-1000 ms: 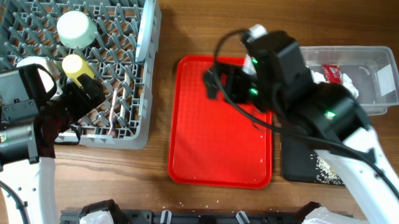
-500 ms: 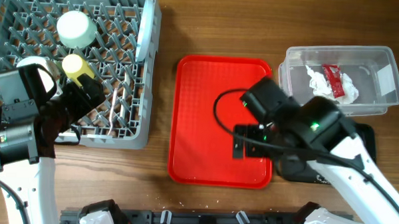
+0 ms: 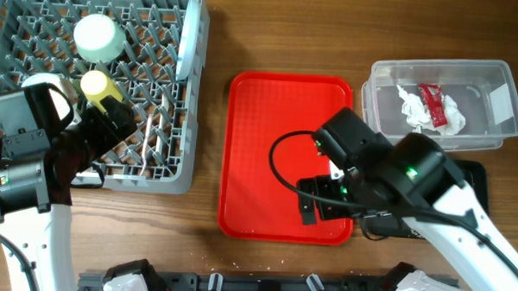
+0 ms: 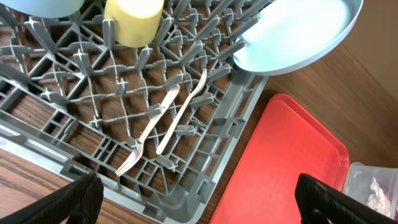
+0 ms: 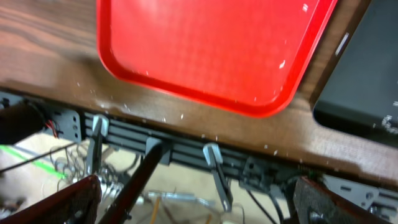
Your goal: Sort waste into correct bins and load items into the dishwasher rack
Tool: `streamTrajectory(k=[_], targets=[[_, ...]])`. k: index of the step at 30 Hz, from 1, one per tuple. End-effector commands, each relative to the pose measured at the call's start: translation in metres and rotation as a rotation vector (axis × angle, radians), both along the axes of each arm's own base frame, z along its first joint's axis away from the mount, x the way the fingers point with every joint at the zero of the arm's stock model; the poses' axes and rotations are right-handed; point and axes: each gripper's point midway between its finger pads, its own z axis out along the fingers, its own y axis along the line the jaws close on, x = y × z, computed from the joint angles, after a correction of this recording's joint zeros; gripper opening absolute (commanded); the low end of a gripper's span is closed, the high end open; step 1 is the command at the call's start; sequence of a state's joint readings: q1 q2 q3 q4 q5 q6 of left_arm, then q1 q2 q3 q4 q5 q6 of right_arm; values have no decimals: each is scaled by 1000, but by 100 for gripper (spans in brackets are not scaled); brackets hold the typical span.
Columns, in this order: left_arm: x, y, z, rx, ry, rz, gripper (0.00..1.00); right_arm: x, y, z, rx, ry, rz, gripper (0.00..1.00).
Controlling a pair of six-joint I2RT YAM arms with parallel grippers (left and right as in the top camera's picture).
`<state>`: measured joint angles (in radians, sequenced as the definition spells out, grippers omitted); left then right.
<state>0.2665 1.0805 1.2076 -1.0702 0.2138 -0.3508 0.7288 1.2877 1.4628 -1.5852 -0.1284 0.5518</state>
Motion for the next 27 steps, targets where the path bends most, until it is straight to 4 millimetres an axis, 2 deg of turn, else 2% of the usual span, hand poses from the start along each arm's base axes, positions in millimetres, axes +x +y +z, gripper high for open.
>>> streamTrajectory(k=[1,4,7,10,15,18,22,27], targets=[[0,1,3,9,-10,0,100,8,-11,11,-5,-119,-14,100],[0,1,3,9,-10,0,100,18,-16,24,18,-229,-29,100],[0,1,3,9,-10,0,100,33,-18,53,121,-407,16,100],[0,1,3,9,-10,0,100,37,-36,70,222,-537,-14,100],[0,1,3,9,-10,0,100,47,-70,75,303,-824,-70,100],[0,1,3,9,-10,0,100,48,-83,66,326,-982,-110,100],[0,1,3,9,-10,0,100,52,-85,45,375,-1107,-114,100],[0,1,3,9,-10,0,100,70,-81,4,505,-1206,-177,100]])
